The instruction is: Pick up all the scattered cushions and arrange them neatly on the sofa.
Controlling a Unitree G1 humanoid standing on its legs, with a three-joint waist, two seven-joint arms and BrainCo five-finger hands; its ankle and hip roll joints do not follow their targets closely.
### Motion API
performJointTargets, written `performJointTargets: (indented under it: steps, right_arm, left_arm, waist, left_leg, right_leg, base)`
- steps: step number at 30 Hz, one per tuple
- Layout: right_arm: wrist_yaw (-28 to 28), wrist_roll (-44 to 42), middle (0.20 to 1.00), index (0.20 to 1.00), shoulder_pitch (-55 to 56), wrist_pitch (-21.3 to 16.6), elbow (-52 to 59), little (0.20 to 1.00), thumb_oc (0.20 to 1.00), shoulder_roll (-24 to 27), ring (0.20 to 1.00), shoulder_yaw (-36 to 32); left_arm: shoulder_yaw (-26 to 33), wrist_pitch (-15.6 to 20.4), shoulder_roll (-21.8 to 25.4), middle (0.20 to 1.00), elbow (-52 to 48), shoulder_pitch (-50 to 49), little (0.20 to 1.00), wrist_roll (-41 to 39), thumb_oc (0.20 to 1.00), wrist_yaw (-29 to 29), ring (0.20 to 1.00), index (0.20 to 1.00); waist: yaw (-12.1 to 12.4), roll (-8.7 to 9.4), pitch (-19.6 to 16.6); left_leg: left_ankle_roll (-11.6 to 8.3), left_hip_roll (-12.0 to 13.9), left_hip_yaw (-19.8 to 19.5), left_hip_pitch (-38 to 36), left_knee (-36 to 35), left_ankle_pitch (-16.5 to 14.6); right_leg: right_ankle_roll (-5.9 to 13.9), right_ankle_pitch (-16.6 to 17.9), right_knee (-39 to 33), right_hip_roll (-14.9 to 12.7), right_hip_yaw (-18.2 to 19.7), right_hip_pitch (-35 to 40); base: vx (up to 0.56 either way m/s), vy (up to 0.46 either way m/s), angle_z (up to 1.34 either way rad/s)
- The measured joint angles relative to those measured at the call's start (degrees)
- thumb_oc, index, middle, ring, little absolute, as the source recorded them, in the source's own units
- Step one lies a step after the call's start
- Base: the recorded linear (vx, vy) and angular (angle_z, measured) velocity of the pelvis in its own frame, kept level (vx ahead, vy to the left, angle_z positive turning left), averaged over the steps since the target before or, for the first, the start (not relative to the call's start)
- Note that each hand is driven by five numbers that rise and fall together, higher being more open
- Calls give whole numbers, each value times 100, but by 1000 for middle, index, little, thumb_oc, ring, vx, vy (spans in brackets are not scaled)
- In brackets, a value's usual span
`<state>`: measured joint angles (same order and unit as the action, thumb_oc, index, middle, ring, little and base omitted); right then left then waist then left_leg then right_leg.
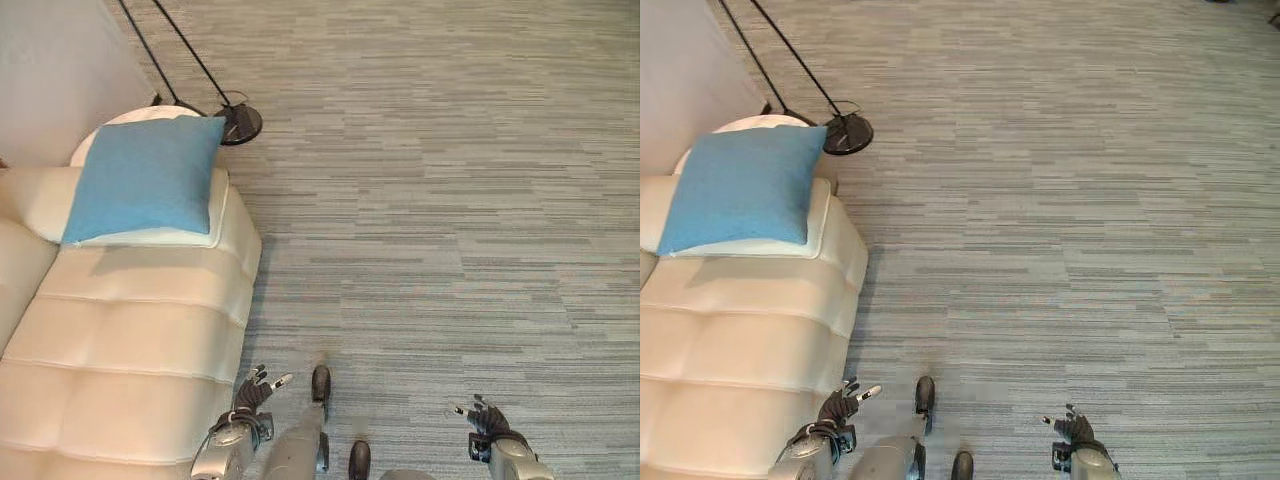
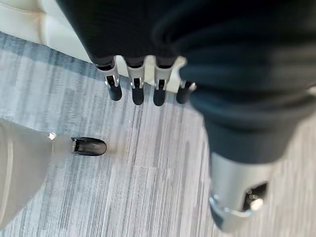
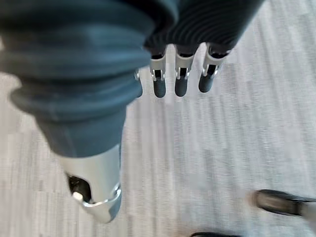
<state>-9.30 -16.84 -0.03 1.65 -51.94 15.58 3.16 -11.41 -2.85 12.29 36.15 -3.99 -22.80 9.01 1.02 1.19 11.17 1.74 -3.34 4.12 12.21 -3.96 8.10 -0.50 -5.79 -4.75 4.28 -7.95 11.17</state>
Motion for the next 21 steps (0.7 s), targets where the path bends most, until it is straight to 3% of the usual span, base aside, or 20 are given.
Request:
performJointTargets:
  steps: [2,3,4,5,6,7,8,9,11,12,13,14,15,16,17,18,19,20,21]
  right_arm:
    - [-25,0,1000,1000,397,27,-342,1000,1000,8,1000,51]
    - [2,-2,1000,1000,520,25,-388,1000,1000,-27,1000,72]
    - [35,-3,1000,1000,610,15,-85,1000,1000,-145,1000,295]
    - [58,0,1000,1000,600,26,-4,1000,1000,-181,1000,371]
    - [68,-1,1000,1000,607,24,103,1000,1000,-236,1000,289]
    - [71,-1,1000,1000,531,32,113,1000,1000,-246,1000,255]
    - [71,-4,1000,1000,512,42,130,1000,1000,-213,1000,261]
    - [68,-3,1000,1000,455,42,132,1000,1000,-199,1000,256]
    - [67,-5,1000,1000,289,31,238,1000,1000,-98,1000,235]
    - [63,-5,1000,1000,278,30,248,1000,1000,-68,1000,237]
    - [63,-6,1000,1000,272,22,252,1000,1000,-67,1000,242]
    - [61,-7,1000,1000,278,7,237,1000,1000,-70,1000,224]
    - [62,-7,1000,1000,286,5,233,1000,1000,-39,1000,171]
    - [55,-7,1000,1000,288,7,224,1000,1000,-32,1000,15]
    - [32,-6,1000,1000,340,10,165,1000,1000,1,1000,-50]
    - [17,-5,1000,1000,451,15,-51,1000,1000,13,1000,-190]
    - [10,-3,1000,1000,517,26,-220,1000,1000,110,1000,-202]
    - [11,-2,1000,1000,514,40,-348,1000,1000,173,1000,-196]
    - [15,-2,1000,1000,510,43,-358,1000,1000,167,1000,-174]
  left_arm:
    - [32,-28,15,1000,215,-52,1000,148,1000,12,1000,1000]
    - [-17,-31,16,1000,209,-35,1000,152,1000,-9,1000,1000]
    - [-204,-40,308,1000,57,14,1000,153,1000,-10,1000,1000]
    - [-212,-52,402,1000,-60,108,1000,157,1000,-17,1000,1000]
    - [-234,-68,434,1000,-70,244,1000,157,1000,-12,1000,1000]
    - [-232,-81,414,1000,-36,301,1000,158,1000,-10,1000,1000]
    - [-313,-80,349,1000,-35,359,1000,156,1000,-23,1000,1000]
    - [-316,-78,318,1000,-74,380,1000,155,1000,-23,1000,1000]
    - [-308,-78,286,1000,-140,406,1000,153,1000,-24,1000,1000]
    - [-307,-79,296,1000,-136,383,1000,152,1000,-21,1000,1000]
    - [-277,-80,314,1000,-109,330,1000,155,1000,-22,1000,1000]
    - [-201,-88,321,1000,-102,254,1000,156,1000,-17,1000,1000]
    - [-198,-84,305,1000,-106,243,1000,159,1000,-25,1000,1000]
    - [-212,-84,283,1000,-105,234,1000,162,1000,-43,1000,1000]
    - [-206,-83,245,1000,-109,240,1000,164,1000,-50,1000,1000]
    - [-183,-76,177,1000,-108,161,1000,179,1000,-66,1000,1000]
    - [-193,-82,61,1000,-51,69,1000,198,1000,-85,1000,1000]
    - [-184,-78,-42,1000,-48,-40,1000,199,1000,-93,1000,1000]
    - [-184,-77,-49,1000,-58,-158,1000,200,1000,-102,1000,1000]
  waist:
    - [-91,264,-357]
    - [-57,104,-398]
    - [-100,148,-442]
    - [-92,262,-360]
    - [-129,317,-191]
    - [-189,332,-149]
    - [-202,74,-58]
    - [-187,-79,3]
    - [-142,-417,159]
    - [-105,-486,157]
    - [-67,-499,148]
    - [-55,-441,133]
    - [-56,-447,123]
    - [-105,-408,94]
    - [-98,-276,97]
    - [-115,-74,-32]
    - [-147,-154,-69]
    - [-115,-258,-118]
    - [-33,-262,-147]
  left_leg:
    - [361,-288,326,-339,183,-147]
    - [619,-192,353,-495,158,-340]
    - [729,-260,241,-665,73,-298]
    - [848,-431,156,-769,101,-502]
    - [958,-618,90,-945,176,-641]
    - [911,-674,90,-1109,149,-604]
    - [789,-616,-56,-1388,145,-675]
    - [716,-557,-70,-1506,124,-718]
    - [367,-418,-72,-1809,121,-928]
    - [324,-371,-86,-1910,127,-955]
    - [323,-365,-135,-1995,157,-955]
    - [315,-439,-212,-2086,260,-954]
    - [313,-515,-286,-2133,279,-954]
    - [313,-666,-374,-2176,290,-953]
    - [313,-913,-326,-2281,334,-954]
    - [247,-1291,-469,-2526,335,-996]
    - [102,-1375,-586,-2754,338,-1101]
    - [97,-1376,-649,-2829,440,-1100]
    - [5,-1410,-664,-2768,782,-1228]
  right_leg:
    - [271,-445,347,-356,-142,243]
    - [372,-624,1950,-403,-211,-399]
    - [610,-743,4646,-891,-403,-1837]
    - [866,-716,5756,-1196,-339,-2478]
    - [910,-526,6809,-1590,-341,-2995]
    - [767,-536,7021,-1749,-347,-3131]
    - [565,-687,6119,-1620,-311,-3337]
    - [545,-704,5461,-1486,-322,-3341]
    - [303,-509,3715,-1083,-463,-3442]
    - [143,-409,3230,-812,-487,-3464]
    - [107,-310,2671,-496,-423,-3397]
    - [-130,-36,1943,-129,-378,-3334]
    - [-134,82,1561,86,-300,-3342]
    - [-275,197,1171,227,-230,-3288]
    - [-685,449,833,214,-216,-3203]
    - [-820,480,524,114,-142,-2939]
    - [-1080,1034,543,67,-30,-2797]
    - [-1145,1215,719,15,-147,-2783]
    - [-1255,1466,697,-70,-6,-2666]
  base:
    - [477,301,12]
    - [481,414,1]
    - [391,340,-12]
    - [422,321,21]
    - [159,70,36]
    - [306,97,61]
    - [232,54,45]
    - [227,14,35]
    - [249,-80,26]
    - [286,-126,21]
    - [320,-144,23]
    - [325,-145,40]
    - [398,-182,76]
    - [304,-148,87]
    - [612,-287,111]
    - [425,-191,97]
    - [454,-219,70]
    - [142,-79,24]
    - [439,-281,36]
